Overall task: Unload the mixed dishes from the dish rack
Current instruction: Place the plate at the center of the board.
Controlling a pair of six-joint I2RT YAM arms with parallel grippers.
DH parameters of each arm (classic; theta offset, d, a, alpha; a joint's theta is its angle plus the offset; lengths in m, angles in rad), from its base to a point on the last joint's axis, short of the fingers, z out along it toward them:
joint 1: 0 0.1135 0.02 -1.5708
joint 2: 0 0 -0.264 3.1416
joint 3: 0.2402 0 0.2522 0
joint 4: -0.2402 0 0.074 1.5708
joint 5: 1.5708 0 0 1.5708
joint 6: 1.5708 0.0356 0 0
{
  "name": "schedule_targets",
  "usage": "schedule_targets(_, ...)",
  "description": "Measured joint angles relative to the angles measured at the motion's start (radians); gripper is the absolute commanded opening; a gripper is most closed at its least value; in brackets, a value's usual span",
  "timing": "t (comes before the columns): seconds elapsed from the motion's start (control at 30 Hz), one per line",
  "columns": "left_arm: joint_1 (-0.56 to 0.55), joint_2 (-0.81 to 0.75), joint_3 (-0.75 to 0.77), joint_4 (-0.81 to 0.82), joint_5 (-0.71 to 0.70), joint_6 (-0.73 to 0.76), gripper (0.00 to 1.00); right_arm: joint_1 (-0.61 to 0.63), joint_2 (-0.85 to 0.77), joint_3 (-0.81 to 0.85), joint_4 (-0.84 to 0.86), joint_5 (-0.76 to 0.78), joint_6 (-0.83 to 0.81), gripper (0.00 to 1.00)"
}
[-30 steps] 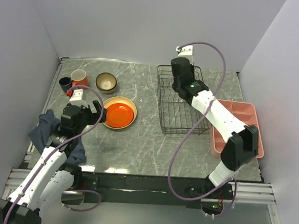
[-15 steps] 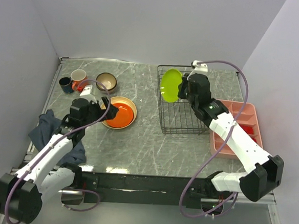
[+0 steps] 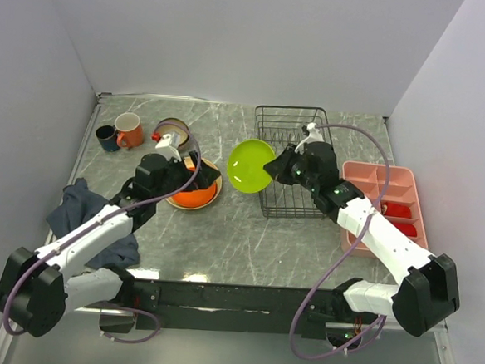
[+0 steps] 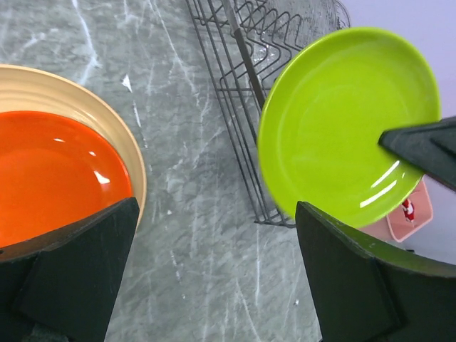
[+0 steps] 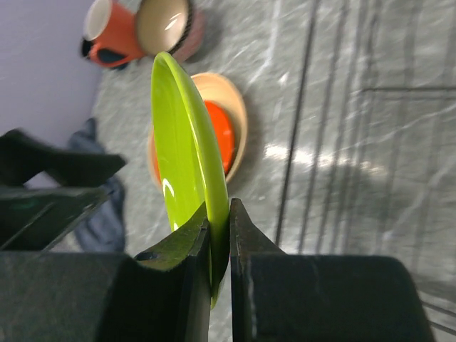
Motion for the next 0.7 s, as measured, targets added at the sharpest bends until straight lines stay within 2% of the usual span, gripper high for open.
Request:
schedule_targets(0.23,-0.025,0.057,0.013,0.037,-0.019,-0.05,0.87,-0.002,0.002,-0.043,0.103,-0.134,0.095,0.02)
schedule_targets(0.37,-0.027,0.082,0.013,0.048,-0.019,-0.087,0.74,-0.002,0.004,-0.057,0.14,-0.175,0.124,0.03)
schedule_targets(0.43,-0.03,0.088,0.013,0.063,-0.018,-0.105,0.71,-0.003,0.01,-0.057,0.148,-0.182,0.13,0.02)
schedule_targets(0.53,-0.032,0.093,0.012,0.086,-0.01,-0.13,0.52,-0.006,0.019,-0.063,0.172,-0.203,0.148,0.03)
schedule_targets(0.57,-0.032,0.097,0.012,0.098,-0.005,-0.141,0.36,-0.006,0.02,-0.069,0.179,-0.207,0.154,0.03)
schedule_targets(0.63,-0.034,0.102,0.008,0.125,0.011,-0.168,0.26,-0.007,0.026,-0.074,0.187,-0.214,0.163,0.03)
schedule_targets(0.67,-0.037,0.102,0.003,0.143,0.019,-0.177,0.11,-0.007,0.031,-0.077,0.192,-0.218,0.167,0.03)
schedule_targets(0.7,-0.039,0.102,-0.002,0.154,0.024,-0.183,0.05,-0.008,0.034,-0.081,0.197,-0.223,0.172,0.04)
